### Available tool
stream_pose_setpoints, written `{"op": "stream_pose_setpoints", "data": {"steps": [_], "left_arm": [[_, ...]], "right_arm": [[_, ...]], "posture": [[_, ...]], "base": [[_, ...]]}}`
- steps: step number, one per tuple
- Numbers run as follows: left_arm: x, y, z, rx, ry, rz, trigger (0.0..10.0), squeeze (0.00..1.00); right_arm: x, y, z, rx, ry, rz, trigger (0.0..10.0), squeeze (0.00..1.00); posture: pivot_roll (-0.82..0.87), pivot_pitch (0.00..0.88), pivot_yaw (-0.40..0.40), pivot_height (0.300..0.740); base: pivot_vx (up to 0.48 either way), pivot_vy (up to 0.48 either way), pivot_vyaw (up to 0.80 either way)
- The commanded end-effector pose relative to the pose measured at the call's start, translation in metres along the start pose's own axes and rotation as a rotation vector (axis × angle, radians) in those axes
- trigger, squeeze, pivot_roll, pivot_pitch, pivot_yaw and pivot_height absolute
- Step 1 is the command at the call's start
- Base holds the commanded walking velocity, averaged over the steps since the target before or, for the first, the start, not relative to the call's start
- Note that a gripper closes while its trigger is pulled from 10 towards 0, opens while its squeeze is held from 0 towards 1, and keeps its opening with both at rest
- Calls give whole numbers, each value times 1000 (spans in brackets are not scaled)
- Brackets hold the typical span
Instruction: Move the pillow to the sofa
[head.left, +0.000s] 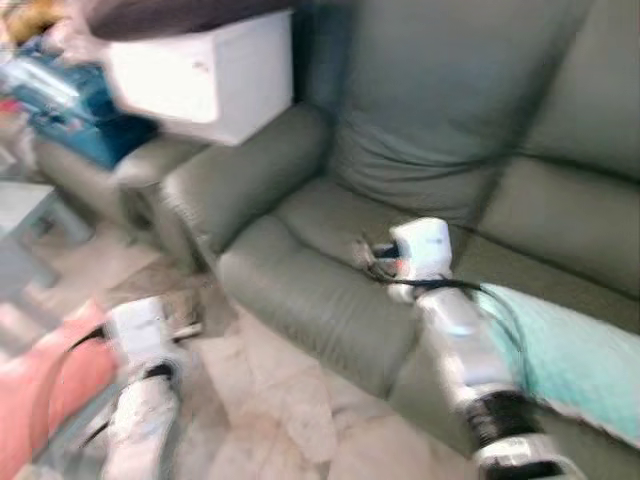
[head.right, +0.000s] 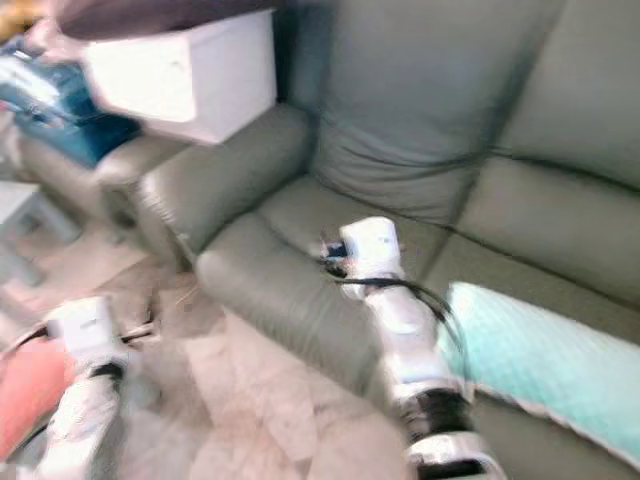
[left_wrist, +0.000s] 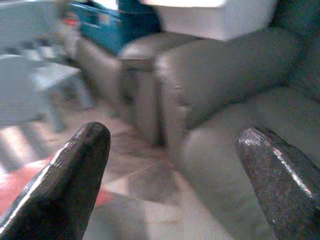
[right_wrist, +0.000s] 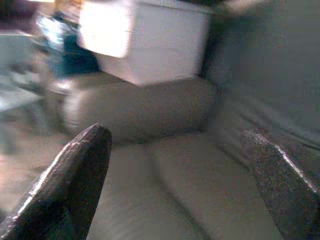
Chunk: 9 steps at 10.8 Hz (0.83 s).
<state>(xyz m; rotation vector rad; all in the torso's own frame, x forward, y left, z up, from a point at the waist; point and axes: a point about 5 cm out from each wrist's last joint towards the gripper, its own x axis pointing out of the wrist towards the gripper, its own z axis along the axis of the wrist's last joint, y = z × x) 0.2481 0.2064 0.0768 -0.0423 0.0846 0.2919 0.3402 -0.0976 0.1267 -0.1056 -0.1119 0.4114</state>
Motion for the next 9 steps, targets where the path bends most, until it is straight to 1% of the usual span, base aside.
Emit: {"op": "stream_pose_setpoints", "data": {"steps": [1,2,5,6,7,9], "left_arm": [[-4,2,3,12,-13,9,10000,0],[-8,6,1,21,-6,14,10000,0],[-14,10,-1,38,5,25,10000,0],[-16,13,0,50,-5,26,10000,0],[-15,16,2,50,-13,37,10000,0],[-14,24,6,46,-34,88,10000,0]], "right_arm": [[1,4,1,4,-7,30,10000,0],[2,10,1,14,-14,52,10000,0],[4,18,1,39,-27,85,10000,0],[7,19,4,58,-39,91,10000,0],[9,18,4,56,-37,93,10000,0],[13,23,6,53,-38,129,10000,0]], "posture": [[-151,91,73,740],[-139,90,75,740],[-110,87,80,740],[-101,84,79,740],[-89,81,68,740],[-73,71,33,740]], "base": [[0,0,800],[0,0,800],[0,0,748],[0,0,0],[0,0,0],[0,0,0]]}}
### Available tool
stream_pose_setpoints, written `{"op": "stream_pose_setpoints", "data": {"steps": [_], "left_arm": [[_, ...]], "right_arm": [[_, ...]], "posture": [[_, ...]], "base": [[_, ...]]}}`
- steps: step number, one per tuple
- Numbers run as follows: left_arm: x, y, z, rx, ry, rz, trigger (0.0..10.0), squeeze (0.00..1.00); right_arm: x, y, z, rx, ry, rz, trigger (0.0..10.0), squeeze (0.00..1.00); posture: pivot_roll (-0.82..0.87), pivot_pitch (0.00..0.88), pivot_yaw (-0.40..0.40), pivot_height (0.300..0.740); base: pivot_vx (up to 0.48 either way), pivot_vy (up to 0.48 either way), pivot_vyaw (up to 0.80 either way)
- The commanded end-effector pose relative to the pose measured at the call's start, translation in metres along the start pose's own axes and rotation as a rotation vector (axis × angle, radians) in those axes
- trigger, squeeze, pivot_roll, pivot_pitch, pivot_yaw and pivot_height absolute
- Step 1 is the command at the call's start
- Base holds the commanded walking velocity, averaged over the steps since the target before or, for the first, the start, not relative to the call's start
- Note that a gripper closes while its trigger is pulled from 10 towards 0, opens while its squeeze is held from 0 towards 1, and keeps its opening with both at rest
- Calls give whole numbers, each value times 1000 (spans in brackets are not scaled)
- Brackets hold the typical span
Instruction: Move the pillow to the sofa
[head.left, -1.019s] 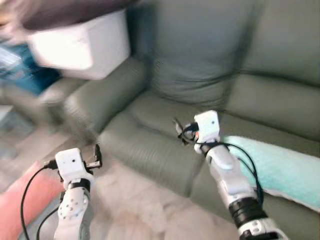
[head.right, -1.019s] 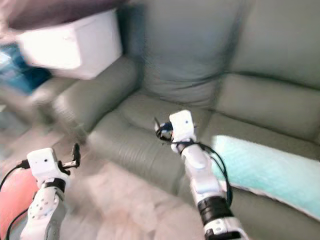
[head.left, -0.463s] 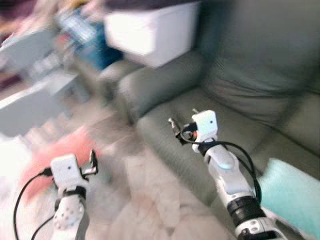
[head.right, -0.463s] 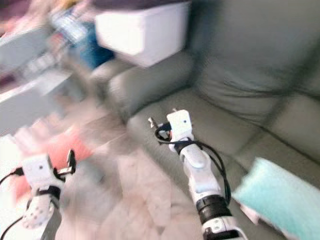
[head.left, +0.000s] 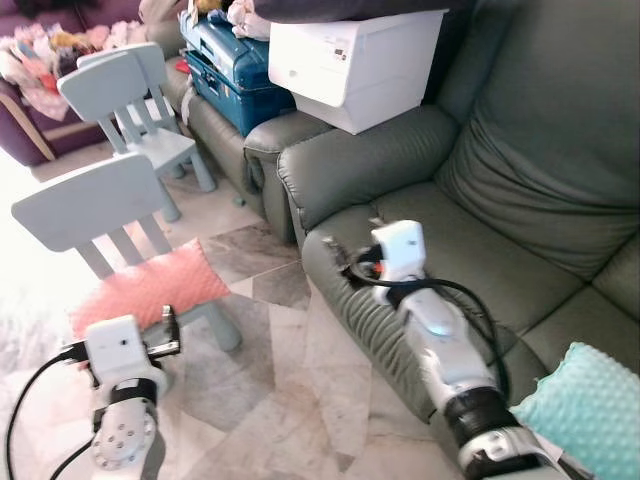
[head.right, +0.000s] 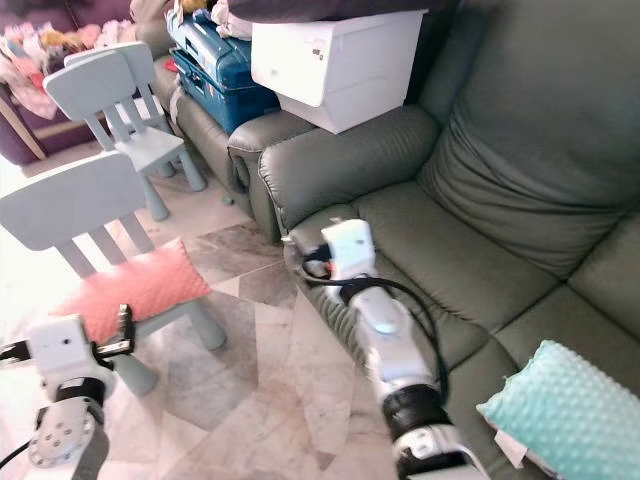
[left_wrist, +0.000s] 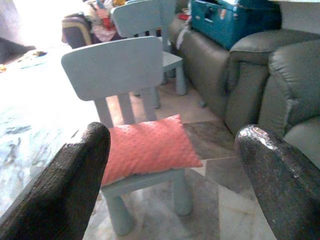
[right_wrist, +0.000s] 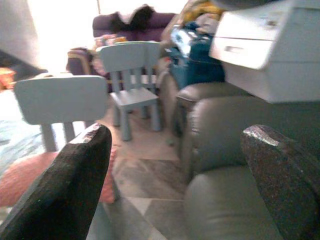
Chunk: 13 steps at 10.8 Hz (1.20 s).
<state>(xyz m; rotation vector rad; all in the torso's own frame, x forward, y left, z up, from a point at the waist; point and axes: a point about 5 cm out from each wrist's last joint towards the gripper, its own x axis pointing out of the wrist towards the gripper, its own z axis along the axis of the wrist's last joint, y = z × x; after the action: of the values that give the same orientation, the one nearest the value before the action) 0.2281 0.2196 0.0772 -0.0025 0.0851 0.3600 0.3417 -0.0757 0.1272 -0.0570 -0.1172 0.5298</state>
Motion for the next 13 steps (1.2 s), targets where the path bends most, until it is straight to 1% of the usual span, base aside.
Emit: {"op": "stream_pose_setpoints", "data": {"steps": [1,4,5,6,7,9,10,12,13], "left_arm": [[0,8,4,2,-26,44,10000,0],[5,0,5,-30,-50,80,10000,0],[6,-1,5,-50,-59,108,10000,0],[5,0,3,-68,-63,137,10000,0],[4,0,0,-76,-56,151,10000,0],[6,-4,-2,-79,-49,126,10000,0],[11,-5,-1,-53,-41,86,10000,0],[16,-2,2,-38,-45,57,10000,0],[17,-2,3,-36,-46,44,10000,0]], "right_arm": [[7,6,7,-17,-24,42,10000,0],[14,1,13,-44,-20,85,10000,0],[17,-2,16,-60,-15,111,10000,0],[20,-1,19,-75,-17,142,10000,0],[21,-1,20,-79,-18,152,10000,0],[19,-4,16,-53,-1,108,10000,0],[15,-14,7,-26,33,-11,10000,0],[7,-24,1,0,46,-92,10000,0],[5,-28,-1,20,52,-113,10000,0]], "posture": [[-74,62,19,740],[-81,34,-51,740],[-86,28,-89,740],[-94,25,-112,740],[-98,22,-117,740],[-109,18,-91,740],[-117,21,-63,740],[-127,29,-34,740],[-131,30,-25,740]], "base": [[0,0,0],[0,0,0],[0,0,0],[0,0,0],[0,0,0],[0,0,0],[0,0,0],[0,0,0],[0,0,0]]}}
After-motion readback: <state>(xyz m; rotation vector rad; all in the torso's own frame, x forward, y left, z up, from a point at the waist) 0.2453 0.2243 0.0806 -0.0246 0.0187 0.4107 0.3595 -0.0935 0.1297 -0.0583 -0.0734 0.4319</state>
